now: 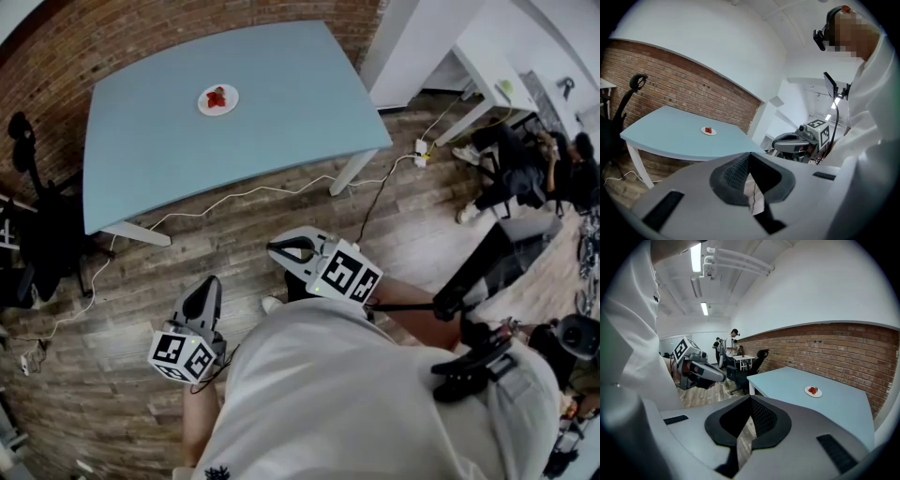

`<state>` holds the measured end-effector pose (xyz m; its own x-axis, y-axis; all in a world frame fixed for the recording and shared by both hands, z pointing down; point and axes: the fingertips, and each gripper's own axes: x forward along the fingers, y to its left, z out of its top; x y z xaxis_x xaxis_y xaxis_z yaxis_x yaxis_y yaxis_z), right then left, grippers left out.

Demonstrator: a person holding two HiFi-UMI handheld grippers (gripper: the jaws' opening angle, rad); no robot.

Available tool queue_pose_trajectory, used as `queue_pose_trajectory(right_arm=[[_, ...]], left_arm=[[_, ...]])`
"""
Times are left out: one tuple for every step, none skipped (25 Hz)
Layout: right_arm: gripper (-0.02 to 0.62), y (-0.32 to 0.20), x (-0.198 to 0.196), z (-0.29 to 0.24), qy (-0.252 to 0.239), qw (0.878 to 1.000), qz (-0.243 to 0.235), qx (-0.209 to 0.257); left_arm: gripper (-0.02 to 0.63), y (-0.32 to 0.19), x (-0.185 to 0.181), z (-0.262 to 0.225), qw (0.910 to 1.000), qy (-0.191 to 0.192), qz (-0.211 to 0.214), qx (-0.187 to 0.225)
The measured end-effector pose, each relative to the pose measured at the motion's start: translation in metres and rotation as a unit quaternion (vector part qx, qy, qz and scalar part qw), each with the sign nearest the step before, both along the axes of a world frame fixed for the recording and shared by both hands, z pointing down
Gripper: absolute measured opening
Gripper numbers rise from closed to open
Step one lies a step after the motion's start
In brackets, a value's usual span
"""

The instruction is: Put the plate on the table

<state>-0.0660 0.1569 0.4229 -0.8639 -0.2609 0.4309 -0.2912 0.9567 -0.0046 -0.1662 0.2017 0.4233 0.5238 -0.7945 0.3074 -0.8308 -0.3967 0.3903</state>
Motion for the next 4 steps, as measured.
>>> queue_pose_trajectory(right_arm=[[0.008, -0.0002, -0.0013, 0.0003, 0.0, 1.0, -0.001, 0.0], [0.008, -0.0005, -0.0026, 0.0008, 0.001, 1.0, -0.002, 0.0], [0.008, -0.0007, -0.0039, 0.0014, 0.001, 1.0, -0.003, 0.0], [0.008, -0.0009, -0.0051, 0.002, 0.001, 1.0, -0.004, 0.001]], left_arm=[[0.0, -0.0001, -0.0011, 0.0007, 1.0, 0.0, -0.001, 0.0], [0.0, -0.0003, -0.0024, 0.0015, 1.0, 0.0, -0.001, -0.001], [0.0, -0.0006, -0.0036, 0.0022, 1.0, 0.0, -0.002, -0.001], [0.0, -0.0009, -0.0048, 0.0029, 1.0, 0.001, -0.003, 0.0]])
